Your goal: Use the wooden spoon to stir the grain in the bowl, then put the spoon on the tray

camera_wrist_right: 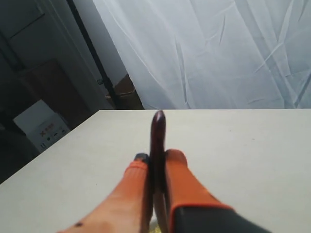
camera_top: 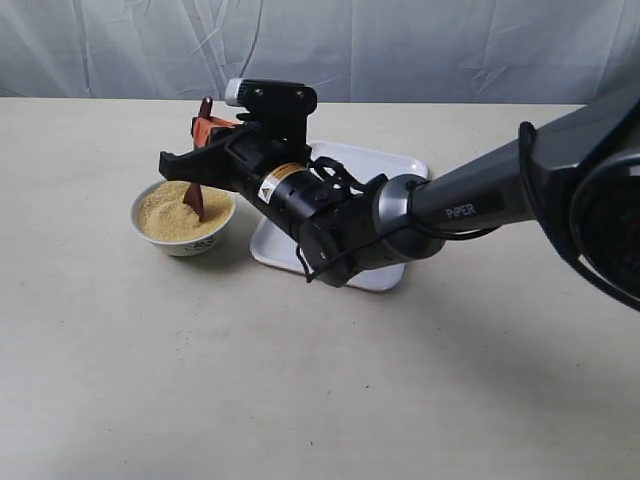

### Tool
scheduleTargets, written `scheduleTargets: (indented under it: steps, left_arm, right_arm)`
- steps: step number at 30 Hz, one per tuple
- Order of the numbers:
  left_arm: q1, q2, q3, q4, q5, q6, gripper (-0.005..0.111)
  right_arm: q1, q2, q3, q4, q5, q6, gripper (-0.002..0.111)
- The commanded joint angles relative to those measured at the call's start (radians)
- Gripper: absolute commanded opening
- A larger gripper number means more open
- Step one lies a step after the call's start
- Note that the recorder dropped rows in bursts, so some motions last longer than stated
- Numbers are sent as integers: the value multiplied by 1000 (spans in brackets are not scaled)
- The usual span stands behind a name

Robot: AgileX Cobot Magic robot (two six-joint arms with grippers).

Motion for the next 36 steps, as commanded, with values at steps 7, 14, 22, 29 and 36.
scheduleTargets:
  steps: [7,14,22,29,36]
  left_arm:
    - [1,-5,5,0,-7,-1,0]
    - [1,-5,5,0,-7,-1,0]
    - [1,-5,5,0,-7,1,0]
    - [1,-5,5,0,-7,-1,0]
    - [1,-5,5,0,-7,-1,0]
  right_arm:
    - [-9,-64,-2,-18,-20,-176,-1]
    - [-6,-64,-2,-124,20,-162,-1]
    - [-111,-233,-2,9,253,53,-1]
    - [-352,-313,-28,-231,768,403,-1]
    - [-477,-293,-34,-252,907,435,-1]
